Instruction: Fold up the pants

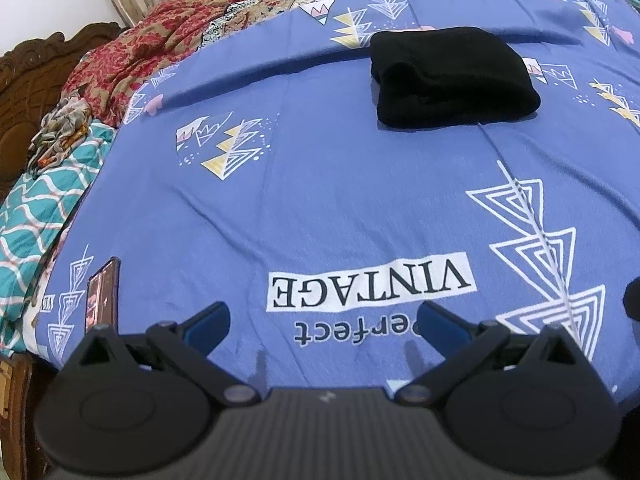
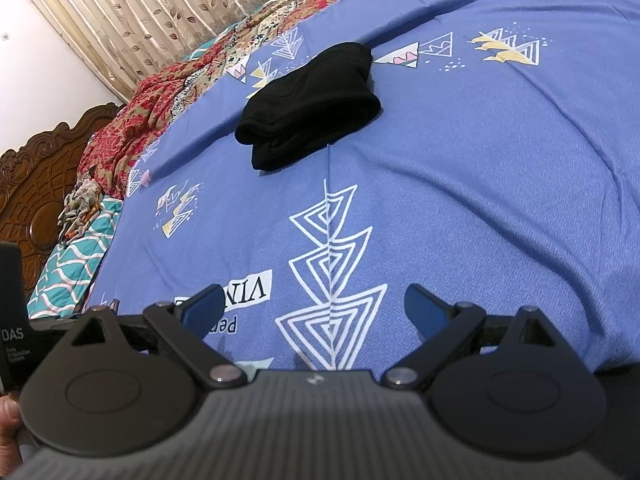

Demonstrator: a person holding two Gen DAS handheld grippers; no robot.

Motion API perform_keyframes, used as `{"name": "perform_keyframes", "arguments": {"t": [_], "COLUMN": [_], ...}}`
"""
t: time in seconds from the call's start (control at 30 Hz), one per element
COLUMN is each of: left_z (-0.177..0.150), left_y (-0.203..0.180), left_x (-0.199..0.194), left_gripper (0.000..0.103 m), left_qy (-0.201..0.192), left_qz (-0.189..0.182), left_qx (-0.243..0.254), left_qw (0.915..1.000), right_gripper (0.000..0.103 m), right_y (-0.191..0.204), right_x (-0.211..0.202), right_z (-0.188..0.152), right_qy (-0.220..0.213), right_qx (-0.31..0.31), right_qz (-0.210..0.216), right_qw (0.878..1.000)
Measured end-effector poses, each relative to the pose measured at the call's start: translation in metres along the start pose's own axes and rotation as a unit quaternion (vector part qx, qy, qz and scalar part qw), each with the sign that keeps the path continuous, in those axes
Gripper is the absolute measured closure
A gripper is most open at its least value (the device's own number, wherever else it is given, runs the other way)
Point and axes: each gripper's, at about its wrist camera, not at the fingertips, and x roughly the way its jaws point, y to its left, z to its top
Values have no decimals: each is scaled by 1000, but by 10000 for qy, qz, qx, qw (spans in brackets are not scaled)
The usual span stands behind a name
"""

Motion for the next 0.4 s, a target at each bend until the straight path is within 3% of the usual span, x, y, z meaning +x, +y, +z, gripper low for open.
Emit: {"name": "perform_keyframes", "arguments": {"t": [0.4], "left_z": [-3], "left_y": [-2], "left_x": [-1], "left_gripper": [0], "left_qy": [-19], "left_qz": [-297], "left_qx": [32], "left_qw": [9996], "right_gripper": [5], "right_y": [0], "right_x": [0], "right_z": [-1], "right_qy": [-11], "right_qx": [-49], "right_qz": [-21], "right_qw": [10000]}}
